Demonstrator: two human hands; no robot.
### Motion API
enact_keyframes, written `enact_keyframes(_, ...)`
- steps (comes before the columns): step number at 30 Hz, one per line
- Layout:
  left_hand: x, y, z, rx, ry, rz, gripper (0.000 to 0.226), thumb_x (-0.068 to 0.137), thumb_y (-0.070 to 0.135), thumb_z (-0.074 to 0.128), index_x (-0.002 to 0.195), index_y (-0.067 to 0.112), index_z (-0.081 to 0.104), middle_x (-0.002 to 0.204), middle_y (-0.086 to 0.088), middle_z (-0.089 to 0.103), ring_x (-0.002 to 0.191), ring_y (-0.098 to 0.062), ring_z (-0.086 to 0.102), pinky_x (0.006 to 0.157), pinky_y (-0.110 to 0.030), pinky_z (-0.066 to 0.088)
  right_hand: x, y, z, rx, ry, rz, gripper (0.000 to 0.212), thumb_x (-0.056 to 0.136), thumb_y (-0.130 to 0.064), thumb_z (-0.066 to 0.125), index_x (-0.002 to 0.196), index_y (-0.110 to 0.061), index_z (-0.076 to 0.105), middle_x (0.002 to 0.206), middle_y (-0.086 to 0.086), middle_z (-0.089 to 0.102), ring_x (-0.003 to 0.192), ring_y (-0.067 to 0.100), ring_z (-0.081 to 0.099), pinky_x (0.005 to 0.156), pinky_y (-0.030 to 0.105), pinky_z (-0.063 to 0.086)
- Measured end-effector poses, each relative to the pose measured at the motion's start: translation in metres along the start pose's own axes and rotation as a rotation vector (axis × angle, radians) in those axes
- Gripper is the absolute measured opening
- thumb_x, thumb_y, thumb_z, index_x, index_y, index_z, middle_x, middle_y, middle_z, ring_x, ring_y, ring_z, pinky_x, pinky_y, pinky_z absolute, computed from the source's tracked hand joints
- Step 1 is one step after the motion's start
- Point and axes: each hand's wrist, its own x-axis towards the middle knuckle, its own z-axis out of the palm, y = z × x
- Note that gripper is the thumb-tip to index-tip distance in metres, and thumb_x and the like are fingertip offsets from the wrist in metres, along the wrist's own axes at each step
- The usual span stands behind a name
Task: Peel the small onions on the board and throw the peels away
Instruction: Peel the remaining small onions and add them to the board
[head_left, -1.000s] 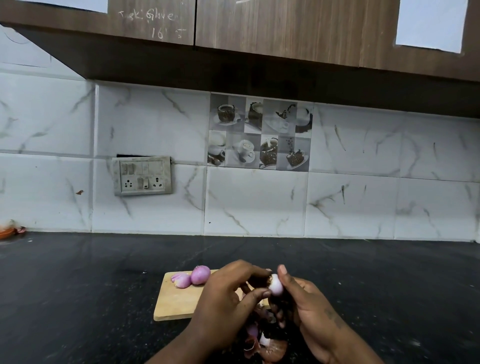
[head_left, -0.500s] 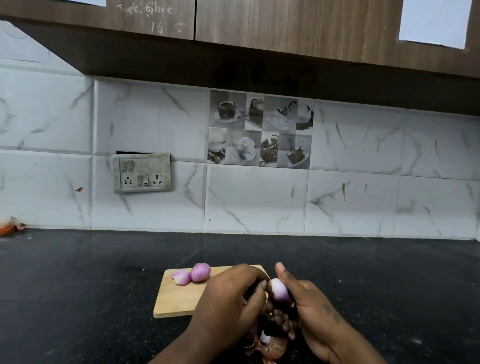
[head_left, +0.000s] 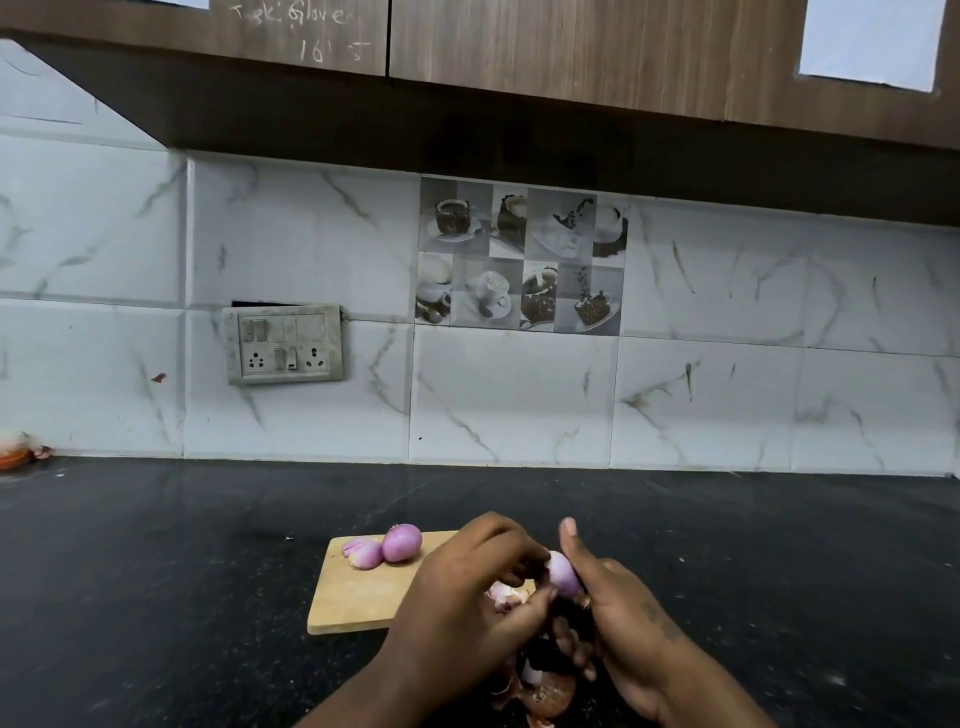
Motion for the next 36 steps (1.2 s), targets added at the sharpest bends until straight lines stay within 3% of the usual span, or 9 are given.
enact_keyframes(2,0.0001,-0.0042,-0.0003,-0.034,0.039,-0.117,0.009,0.083,0.017,0.077,0.084,0.021,0.068,0.088,0.01,0.061,0.08,-0.015,0.066,0.068,-0.034,0.056,0.0023,0.0018,0.0004,0.022,-0.007,-0.032,0.068,0.098,-0.065,0.038,0.078,-0.011,0.075,0.058,0.012,0.056,0.045,0.017,0.048,0.04,0.023,0.034)
enact_keyframes(5,0.0016,-0.0088,-0.0019,-0.058,0.069,-0.295,0.008,0.081,0.023,0.074,0.079,0.027,0.067,0.086,0.009,0.064,0.083,-0.015,0.067,0.071,-0.038,0.057,0.0054,0.0064,-0.0015,0.076,-0.003,-0.113,0.053,0.094,-0.048,0.053,0.103,0.001,0.071,0.064,0.013,0.058,0.048,0.015,0.05,0.037,0.021,0.037)
enact_keyframes(10,0.0026,-0.009,-0.0036,-0.108,0.074,-0.389,0.013,0.085,0.02,0.076,0.079,0.031,0.072,0.084,0.008,0.07,0.083,-0.012,0.068,0.07,-0.027,0.055,0.0022,0.0068,-0.0026,0.019,-0.034,-0.156,0.027,0.095,-0.026,0.064,0.098,-0.001,0.074,0.072,0.02,0.058,0.055,0.018,0.054,0.045,0.024,0.043)
enact_keyframes(16,0.0024,-0.0033,-0.0087,-0.189,-0.029,-0.354,0.019,0.089,0.022,0.078,0.099,0.036,0.072,0.106,0.014,0.067,0.098,-0.012,0.065,0.076,-0.021,0.055,0.0021,0.0054,-0.003,0.049,0.007,-0.151,0.032,0.096,-0.032,0.063,0.095,-0.003,0.077,0.071,0.02,0.063,0.058,0.021,0.057,0.048,0.025,0.046)
enact_keyframes(22,0.0029,-0.0044,-0.0085,-0.248,-0.056,-0.368,0.016,0.089,0.015,0.077,0.093,0.03,0.07,0.101,0.007,0.064,0.095,-0.017,0.062,0.072,-0.031,0.058,0.0008,0.0046,-0.0023,0.04,-0.002,-0.152,0.036,0.096,-0.036,0.063,0.091,-0.003,0.077,0.073,0.021,0.062,0.061,0.023,0.056,0.05,0.027,0.046)
enact_keyframes(25,0.003,-0.0049,-0.0075,-0.262,-0.054,-0.362,0.016,0.09,0.014,0.077,0.088,0.028,0.068,0.097,0.007,0.063,0.093,-0.019,0.061,0.069,-0.028,0.055,0.0006,0.0032,-0.0021,0.065,-0.008,-0.144,0.039,0.094,-0.038,0.062,0.086,-0.003,0.076,0.071,0.022,0.063,0.059,0.024,0.057,0.049,0.027,0.047)
enact_keyframes(29,0.0025,-0.0044,-0.0076,-0.278,-0.058,-0.373,0.02,0.089,0.015,0.077,0.085,0.03,0.065,0.091,0.01,0.061,0.083,-0.011,0.06,0.067,-0.021,0.048,-0.0008,0.0017,-0.0015,0.077,-0.022,-0.146,0.038,0.095,-0.039,0.061,0.081,-0.008,0.078,0.07,0.022,0.065,0.057,0.023,0.058,0.049,0.026,0.047)
enact_keyframes(32,0.003,-0.0014,-0.0086,-0.359,-0.058,-0.435,0.023,0.09,0.016,0.077,0.094,0.033,0.062,0.09,0.009,0.064,0.069,0.0,0.059,0.065,-0.016,0.046,-0.0011,0.0012,-0.0011,0.09,-0.022,-0.142,0.039,0.096,-0.037,0.06,0.081,-0.007,0.078,0.069,0.022,0.064,0.056,0.023,0.057,0.048,0.026,0.047)
enact_keyframes(36,0.0034,-0.0011,-0.0087,-0.349,-0.086,-0.409,0.018,0.092,0.017,0.074,0.103,0.029,0.066,0.098,0.007,0.063,0.089,-0.01,0.064,0.07,-0.02,0.051,-0.0018,0.0007,-0.0009,0.083,-0.018,-0.143,0.038,0.097,-0.036,0.06,0.082,-0.006,0.078,0.069,0.022,0.064,0.056,0.023,0.057,0.049,0.026,0.046)
